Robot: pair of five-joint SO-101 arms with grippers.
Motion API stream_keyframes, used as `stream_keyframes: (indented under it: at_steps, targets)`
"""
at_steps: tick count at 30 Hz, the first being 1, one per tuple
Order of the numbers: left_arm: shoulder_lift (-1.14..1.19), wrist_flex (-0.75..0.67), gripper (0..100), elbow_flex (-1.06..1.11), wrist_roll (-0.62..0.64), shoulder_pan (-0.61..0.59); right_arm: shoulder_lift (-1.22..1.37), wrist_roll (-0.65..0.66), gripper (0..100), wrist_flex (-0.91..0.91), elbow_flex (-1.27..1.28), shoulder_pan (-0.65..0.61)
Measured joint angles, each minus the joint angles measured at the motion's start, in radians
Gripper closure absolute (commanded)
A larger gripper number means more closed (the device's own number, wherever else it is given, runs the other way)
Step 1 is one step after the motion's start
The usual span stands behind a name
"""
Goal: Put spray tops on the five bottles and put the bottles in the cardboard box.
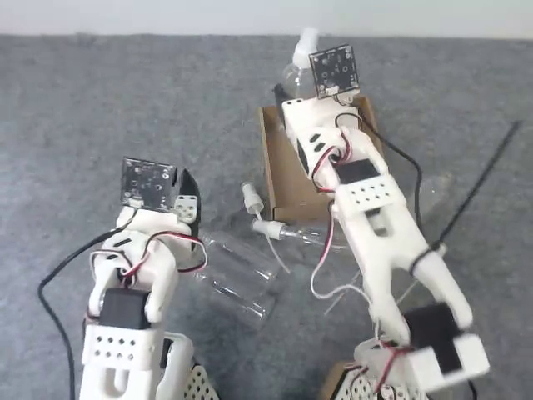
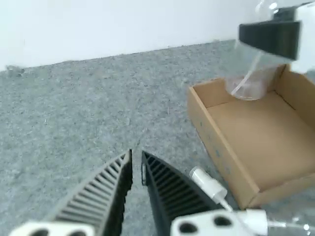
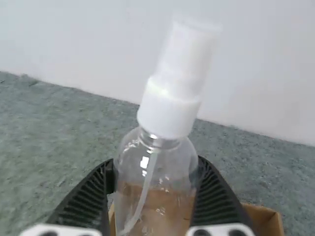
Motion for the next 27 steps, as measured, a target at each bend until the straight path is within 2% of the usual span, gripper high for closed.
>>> stream_keyframes:
  at_steps: [9, 27]
  targets:
    - [0.0, -0.017, 99, 0.011, 0.0, 0.0, 0.176, 0.0, 99.3, -0.173, 0.0, -0.005]
    - [0.0, -0.017, 99, 0.011, 0.0, 0.0, 0.433, 0.0, 99.3, -0.238, -0.095, -0.005]
